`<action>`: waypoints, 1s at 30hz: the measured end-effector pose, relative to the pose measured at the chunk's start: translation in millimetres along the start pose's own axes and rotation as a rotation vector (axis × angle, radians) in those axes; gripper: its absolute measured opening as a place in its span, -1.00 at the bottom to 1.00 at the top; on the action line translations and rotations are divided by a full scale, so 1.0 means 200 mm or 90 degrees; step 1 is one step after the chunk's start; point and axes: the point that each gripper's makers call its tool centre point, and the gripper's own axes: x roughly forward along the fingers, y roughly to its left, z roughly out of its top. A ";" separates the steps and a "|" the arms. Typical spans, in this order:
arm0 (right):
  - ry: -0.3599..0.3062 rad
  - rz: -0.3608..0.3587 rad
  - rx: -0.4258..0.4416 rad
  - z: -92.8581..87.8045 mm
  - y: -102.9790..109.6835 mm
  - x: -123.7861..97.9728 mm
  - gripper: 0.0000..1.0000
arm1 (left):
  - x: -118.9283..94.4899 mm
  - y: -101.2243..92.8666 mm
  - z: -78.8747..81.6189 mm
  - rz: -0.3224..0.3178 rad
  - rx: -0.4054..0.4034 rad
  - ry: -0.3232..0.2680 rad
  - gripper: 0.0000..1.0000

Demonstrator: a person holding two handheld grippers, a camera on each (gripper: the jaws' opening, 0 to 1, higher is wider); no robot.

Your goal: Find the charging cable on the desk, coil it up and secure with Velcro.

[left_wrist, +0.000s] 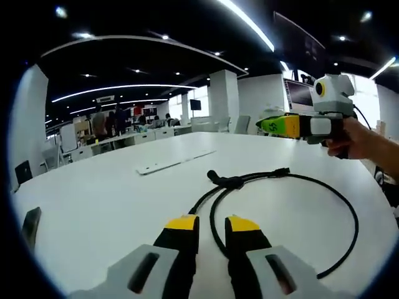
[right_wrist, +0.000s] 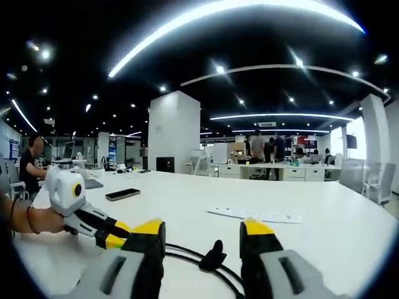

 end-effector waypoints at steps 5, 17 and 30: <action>-0.002 0.002 0.000 0.00 0.01 0.00 -0.03 | -0.03 0.02 0.04 0.007 0.000 -0.017 -0.55; -0.010 0.005 -0.006 0.04 0.02 -0.03 -0.03 | -0.13 0.07 0.21 0.029 -0.002 -0.072 -0.45; -0.020 0.009 -0.014 0.08 0.03 -0.08 -0.01 | -0.22 0.08 0.28 0.037 -0.014 -0.114 -0.37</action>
